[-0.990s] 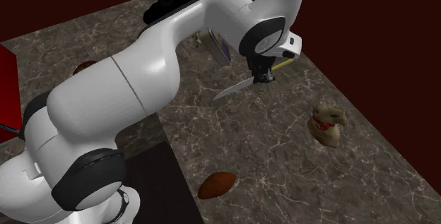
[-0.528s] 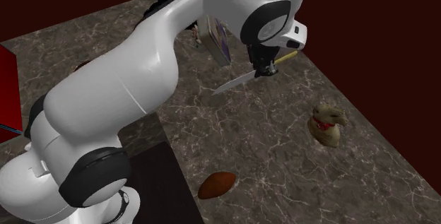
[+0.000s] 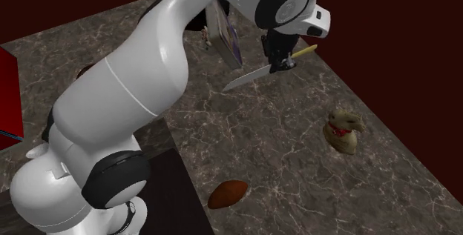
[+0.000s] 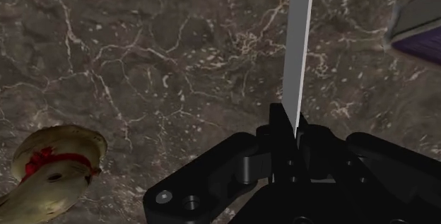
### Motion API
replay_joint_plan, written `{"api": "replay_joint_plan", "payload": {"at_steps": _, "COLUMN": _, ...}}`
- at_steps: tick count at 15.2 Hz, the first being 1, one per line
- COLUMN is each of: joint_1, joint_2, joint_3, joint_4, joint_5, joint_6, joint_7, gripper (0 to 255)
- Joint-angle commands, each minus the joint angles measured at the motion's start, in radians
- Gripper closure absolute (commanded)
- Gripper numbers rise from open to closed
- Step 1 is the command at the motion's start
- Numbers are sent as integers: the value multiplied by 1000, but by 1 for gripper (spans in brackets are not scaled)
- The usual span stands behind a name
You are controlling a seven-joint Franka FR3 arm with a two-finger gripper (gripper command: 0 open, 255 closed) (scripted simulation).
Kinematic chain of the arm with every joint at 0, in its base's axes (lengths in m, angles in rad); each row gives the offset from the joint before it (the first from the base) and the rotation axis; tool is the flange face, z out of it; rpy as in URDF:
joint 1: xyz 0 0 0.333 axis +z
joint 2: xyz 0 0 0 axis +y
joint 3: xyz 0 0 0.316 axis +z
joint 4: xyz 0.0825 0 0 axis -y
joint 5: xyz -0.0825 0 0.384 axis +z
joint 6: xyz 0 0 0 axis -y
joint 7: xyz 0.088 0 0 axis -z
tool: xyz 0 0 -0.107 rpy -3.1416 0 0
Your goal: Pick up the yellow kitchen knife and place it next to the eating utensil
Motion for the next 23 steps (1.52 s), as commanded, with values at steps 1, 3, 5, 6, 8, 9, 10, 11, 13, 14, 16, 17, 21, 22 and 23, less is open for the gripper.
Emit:
{"api": "replay_joint_plan", "payload": {"at_steps": 1, "joint_1": 7, "joint_2": 27, "joint_3": 0, "joint_4": 70, "joint_5": -4, "joint_6": -44, "joint_7": 0, "gripper": 255}}
{"api": "replay_joint_plan", "payload": {"at_steps": 3, "joint_1": 12, "joint_2": 50, "joint_3": -1, "joint_4": 126, "joint_5": -8, "joint_6": -77, "joint_7": 0, "gripper": 255}}
{"api": "replay_joint_plan", "payload": {"at_steps": 5, "joint_1": 2, "joint_2": -91, "joint_3": 9, "joint_4": -95, "joint_5": 12, "joint_6": 4, "joint_7": 19, "gripper": 255}}
{"api": "replay_joint_plan", "payload": {"at_steps": 6, "joint_1": 0, "joint_2": -146, "joint_3": 13, "joint_4": -177, "joint_5": 21, "joint_6": 31, "joint_7": 27, "gripper": 255}}
{"api": "replay_joint_plan", "payload": {"at_steps": 8, "joint_1": 1, "joint_2": -244, "joint_3": 21, "joint_4": -315, "joint_5": 38, "joint_6": 73, "joint_7": 43, "gripper": 255}}
{"api": "replay_joint_plan", "payload": {"at_steps": 9, "joint_1": 2, "joint_2": -288, "joint_3": 25, "joint_4": -375, "joint_5": 46, "joint_6": 89, "joint_7": 51, "gripper": 255}}
{"api": "replay_joint_plan", "payload": {"at_steps": 10, "joint_1": 4, "joint_2": -330, "joint_3": 28, "joint_4": -430, "joint_5": 54, "joint_6": 103, "joint_7": 59, "gripper": 255}}
{"api": "replay_joint_plan", "payload": {"at_steps": 11, "joint_1": 7, "joint_2": -371, "joint_3": 32, "joint_4": -482, "joint_5": 61, "joint_6": 115, "joint_7": 67, "gripper": 255}}
{"api": "replay_joint_plan", "payload": {"at_steps": 13, "joint_1": 14, "joint_2": -447, "joint_3": 40, "joint_4": -575, "joint_5": 77, "joint_6": 133, "joint_7": 84, "gripper": 255}}
{"api": "replay_joint_plan", "payload": {"at_steps": 14, "joint_1": 19, "joint_2": -483, "joint_3": 44, "joint_4": -618, "joint_5": 85, "joint_6": 141, "joint_7": 93, "gripper": 255}}
{"api": "replay_joint_plan", "payload": {"at_steps": 16, "joint_1": 28, "joint_2": -554, "joint_3": 53, "joint_4": -697, "joint_5": 102, "joint_6": 151, "joint_7": 110, "gripper": 255}}
{"api": "replay_joint_plan", "payload": {"at_steps": 17, "joint_1": 33, "joint_2": -587, "joint_3": 58, "joint_4": -733, "joint_5": 110, "joint_6": 155, "joint_7": 119, "gripper": 255}}
{"api": "replay_joint_plan", "payload": {"at_steps": 21, "joint_1": 57, "joint_2": -716, "joint_3": 80, "joint_4": -861, "joint_5": 145, "joint_6": 159, "joint_7": 159, "gripper": 255}}
{"api": "replay_joint_plan", "payload": {"at_steps": 22, "joint_1": 64, "joint_2": -747, "joint_3": 86, "joint_4": -890, "joint_5": 155, "joint_6": 158, "joint_7": 169, "gripper": 255}}
{"api": "replay_joint_plan", "payload": {"at_steps": 23, "joint_1": 71, "joint_2": -777, "joint_3": 92, "joint_4": -916, "joint_5": 164, "joint_6": 156, "joint_7": 180, "gripper": 255}}
